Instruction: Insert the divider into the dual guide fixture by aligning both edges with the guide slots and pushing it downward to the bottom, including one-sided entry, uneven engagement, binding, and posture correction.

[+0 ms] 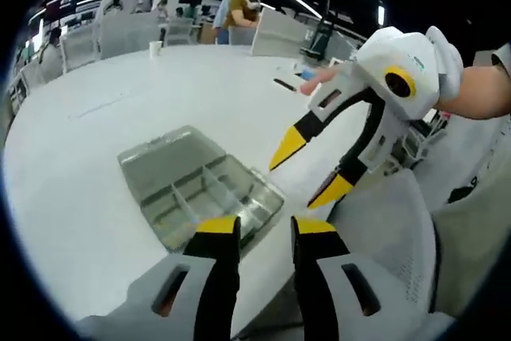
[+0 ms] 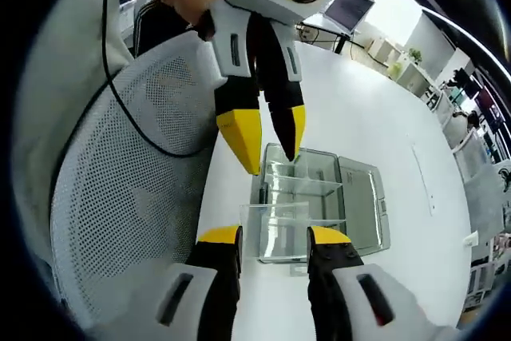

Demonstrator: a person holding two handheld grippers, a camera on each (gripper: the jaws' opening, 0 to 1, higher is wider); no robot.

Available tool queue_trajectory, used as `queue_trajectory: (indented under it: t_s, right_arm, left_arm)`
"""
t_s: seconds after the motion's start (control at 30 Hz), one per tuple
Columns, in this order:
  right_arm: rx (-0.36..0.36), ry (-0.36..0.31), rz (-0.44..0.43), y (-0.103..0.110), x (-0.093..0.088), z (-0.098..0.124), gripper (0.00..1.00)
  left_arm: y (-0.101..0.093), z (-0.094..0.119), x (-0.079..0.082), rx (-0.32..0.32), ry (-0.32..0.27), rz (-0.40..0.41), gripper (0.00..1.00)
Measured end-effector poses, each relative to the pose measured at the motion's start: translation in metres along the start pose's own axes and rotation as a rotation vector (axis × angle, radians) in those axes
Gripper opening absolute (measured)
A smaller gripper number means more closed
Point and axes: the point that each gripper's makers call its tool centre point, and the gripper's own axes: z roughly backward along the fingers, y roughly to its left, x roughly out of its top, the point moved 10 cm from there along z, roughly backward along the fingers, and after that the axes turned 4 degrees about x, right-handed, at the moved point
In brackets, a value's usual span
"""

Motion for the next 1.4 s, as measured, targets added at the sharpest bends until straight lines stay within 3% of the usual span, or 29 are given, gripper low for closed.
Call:
queue_trajectory:
  t_s: [0.37, 0.8, 1.4]
  right_arm:
    - [-0.014, -0.025, 0.019, 0.003, 0.013, -0.002, 0.28]
    - [-0.033, -0.047, 0.025, 0.004, 0.024, -0.005, 0.28]
    - [-0.029, -0.049, 0.021, 0.005, 0.026, -0.010, 0.28]
  left_arm:
    - [-0.004, 0.002, 0.002, -0.039, -0.018, 0.124, 0.15]
    - [-0.002, 0.002, -0.003, -0.052, -0.004, 0.216, 0.07]
    - [-0.001, 0.001, -0.008, -0.065, -0.001, 0.343, 0.01]
